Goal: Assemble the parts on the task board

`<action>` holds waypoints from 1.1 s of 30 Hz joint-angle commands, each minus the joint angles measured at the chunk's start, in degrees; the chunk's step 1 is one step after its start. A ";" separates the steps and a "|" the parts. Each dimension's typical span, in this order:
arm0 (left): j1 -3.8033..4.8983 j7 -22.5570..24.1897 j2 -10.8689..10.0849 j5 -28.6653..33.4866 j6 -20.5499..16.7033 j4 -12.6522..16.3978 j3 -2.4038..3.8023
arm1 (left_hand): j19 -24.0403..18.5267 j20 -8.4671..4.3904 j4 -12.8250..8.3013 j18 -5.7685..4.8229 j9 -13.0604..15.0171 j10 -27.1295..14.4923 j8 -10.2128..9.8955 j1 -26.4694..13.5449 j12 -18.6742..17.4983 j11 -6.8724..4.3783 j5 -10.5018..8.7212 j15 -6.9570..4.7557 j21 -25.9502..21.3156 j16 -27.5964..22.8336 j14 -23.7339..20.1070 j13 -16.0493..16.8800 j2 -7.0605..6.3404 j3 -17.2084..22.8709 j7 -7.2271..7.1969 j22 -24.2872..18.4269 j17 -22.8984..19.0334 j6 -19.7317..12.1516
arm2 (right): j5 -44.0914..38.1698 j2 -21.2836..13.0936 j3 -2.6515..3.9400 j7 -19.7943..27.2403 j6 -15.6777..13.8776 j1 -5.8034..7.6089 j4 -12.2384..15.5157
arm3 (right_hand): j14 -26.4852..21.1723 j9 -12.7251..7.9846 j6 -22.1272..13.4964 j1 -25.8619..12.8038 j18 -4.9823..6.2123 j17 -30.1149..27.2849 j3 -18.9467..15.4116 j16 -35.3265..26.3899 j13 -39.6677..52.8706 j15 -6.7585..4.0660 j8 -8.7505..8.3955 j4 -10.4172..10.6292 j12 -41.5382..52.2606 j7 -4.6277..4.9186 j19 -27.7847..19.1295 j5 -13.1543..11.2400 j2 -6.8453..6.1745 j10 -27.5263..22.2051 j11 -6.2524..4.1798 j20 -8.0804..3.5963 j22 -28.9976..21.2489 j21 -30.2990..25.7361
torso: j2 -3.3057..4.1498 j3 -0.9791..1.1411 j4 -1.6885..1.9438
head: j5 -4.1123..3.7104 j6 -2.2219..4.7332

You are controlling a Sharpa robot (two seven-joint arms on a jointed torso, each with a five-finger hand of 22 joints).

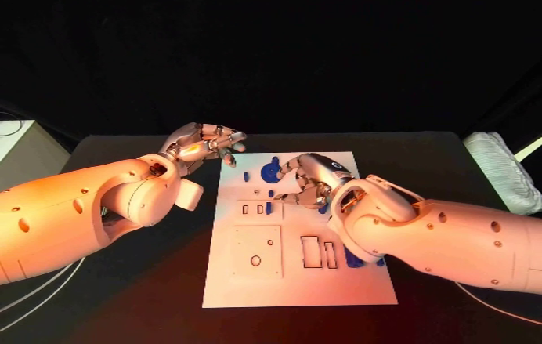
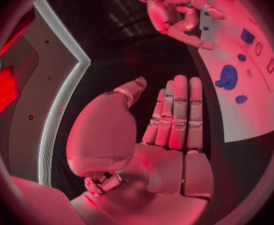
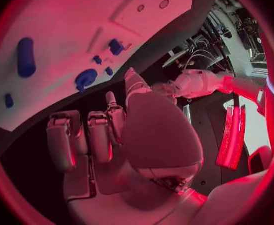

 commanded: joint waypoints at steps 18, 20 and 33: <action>2.18 -39.94 9.10 -35.92 19.58 -7.67 -0.30 | 13.90 -2.68 10.96 -2.61 14.23 -7.03 15.69 -1.21 34.18 -2.80 -0.12 -2.42 17.80 26.53 15.85 24.42 0.74 -1.18 -2.30 20.70 32.42 -5.96 | 31.91 -13.57 0.15 20.39 2.80 6.74 -0.59 | 5.55 -0.36 0.62 1.79 0.98 13.34 1.58 -0.73 3.81 0.00 0.66 -0.02 -0.95 -0.21 3.35 3.41 0.48 -1.16 -0.08 0.07 11.46 -2.93 | -2.58 0.89 -0.32 | 1.36 -1.45; 2.57 -41.29 10.30 -37.02 20.34 -8.48 -0.65 | 14.10 -2.73 11.13 -2.67 14.88 -7.23 16.39 -2.19 34.83 -2.85 -0.13 -2.47 18.03 26.70 15.99 24.81 0.75 -1.83 -2.40 21.03 32.74 -6.02 | 32.04 -13.85 0.15 20.13 2.83 6.82 -0.84 | 5.52 -0.37 0.64 1.71 1.00 13.24 1.56 -0.79 3.75 0.00 0.68 0.03 -1.01 -0.22 3.30 3.49 0.44 -1.21 -0.08 0.07 11.39 -3.04 | -2.65 0.96 -0.35 | 1.38 -1.55; 4.55 -47.55 17.50 -42.58 24.97 -13.11 -2.19 | 16.52 -3.14 11.23 -3.28 17.99 -6.33 19.17 -7.69 38.00 -3.53 -0.02 -3.04 19.91 28.45 17.51 27.35 1.90 -6.52 -3.27 24.35 36.03 -5.97 | 31.26 -13.86 0.14 18.03 3.37 6.96 -1.82 | 5.44 -0.41 0.62 1.51 1.09 12.98 1.50 -0.94 3.56 0.00 0.71 0.10 -1.20 -0.22 3.13 3.75 0.32 -1.40 -0.08 0.06 11.15 -3.40 | -2.51 1.00 -0.22 | 1.34 -1.91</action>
